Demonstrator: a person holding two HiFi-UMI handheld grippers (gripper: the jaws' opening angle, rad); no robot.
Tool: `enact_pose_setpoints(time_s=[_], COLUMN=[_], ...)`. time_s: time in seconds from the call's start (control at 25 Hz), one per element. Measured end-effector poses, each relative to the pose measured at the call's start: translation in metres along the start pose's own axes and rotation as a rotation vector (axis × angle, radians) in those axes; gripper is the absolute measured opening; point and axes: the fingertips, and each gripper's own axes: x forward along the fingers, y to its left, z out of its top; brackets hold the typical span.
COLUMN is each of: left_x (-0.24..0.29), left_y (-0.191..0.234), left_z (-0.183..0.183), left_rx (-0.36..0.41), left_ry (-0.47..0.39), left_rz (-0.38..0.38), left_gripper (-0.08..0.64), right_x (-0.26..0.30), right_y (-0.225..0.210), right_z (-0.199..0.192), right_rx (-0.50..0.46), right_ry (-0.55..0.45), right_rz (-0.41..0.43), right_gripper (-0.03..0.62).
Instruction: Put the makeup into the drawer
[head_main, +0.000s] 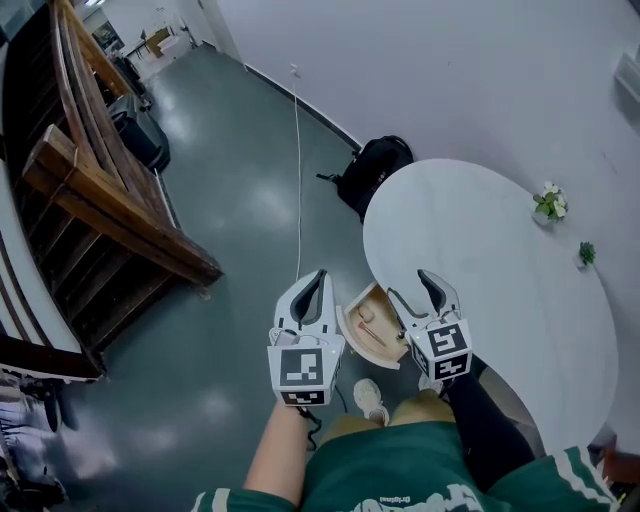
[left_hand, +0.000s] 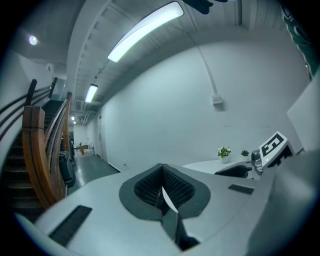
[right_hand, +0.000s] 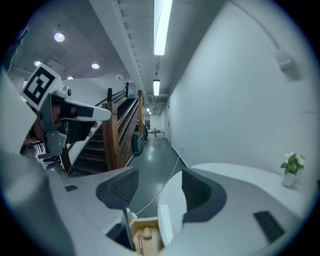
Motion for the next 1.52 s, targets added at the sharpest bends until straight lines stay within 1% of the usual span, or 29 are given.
enact_pose_setpoints(time_s=[0.16,0.36,0.56,0.64,0.72,0.88,0.92,0.96,1.08,1.28,1.52], left_x=[0.000,0.002,0.003,0.002,0.001,0.000,-0.001,-0.001,-0.004,-0.008,-0.013], left_y=[-0.002,-0.002,-0.006,-0.009,-0.010,-0.010,-0.010,-0.010,-0.008,-0.005,-0.003], left_z=[0.017,0.031,0.045,0.050,0.054,0.058,0.057,0.057,0.059,0.061,0.063], left_rx=[0.014,0.024,0.010,-0.001,-0.011,0.000,0.002,0.002,0.005,0.008,0.011], left_ry=[-0.027,-0.042,-0.065,-0.072,-0.076,-0.083,-0.083,-0.083,-0.089,-0.098,-0.103], left_rz=[-0.005,-0.006,-0.031,-0.044,-0.052,-0.047,-0.045,-0.043,-0.033,-0.024,-0.018], left_gripper=[0.000,0.000,0.000,0.000,0.000,0.000,0.000,0.000,0.000,0.000,0.000], right_x=[-0.023,-0.046,-0.060,-0.061,-0.062,-0.062,-0.062,-0.063,-0.063,-0.063,-0.064], right_y=[-0.010,-0.019,-0.017,-0.015,-0.015,-0.014,-0.014,-0.015,-0.013,-0.007,-0.004], right_z=[0.046,0.090,0.122,0.127,0.129,0.133,0.132,0.130,0.128,0.128,0.130], right_rx=[-0.046,-0.060,-0.090,-0.101,-0.110,-0.108,-0.109,-0.110,-0.113,-0.166,-0.156], right_ry=[-0.099,-0.188,-0.262,-0.272,-0.277,-0.270,-0.269,-0.268,-0.260,-0.244,-0.250], right_rz=[-0.015,-0.018,-0.007,0.004,0.004,0.003,0.000,0.000,0.015,0.012,0.014], right_gripper=[0.281,0.282,0.279,0.264,0.222,0.098,0.058,0.005,0.003,0.003,0.003])
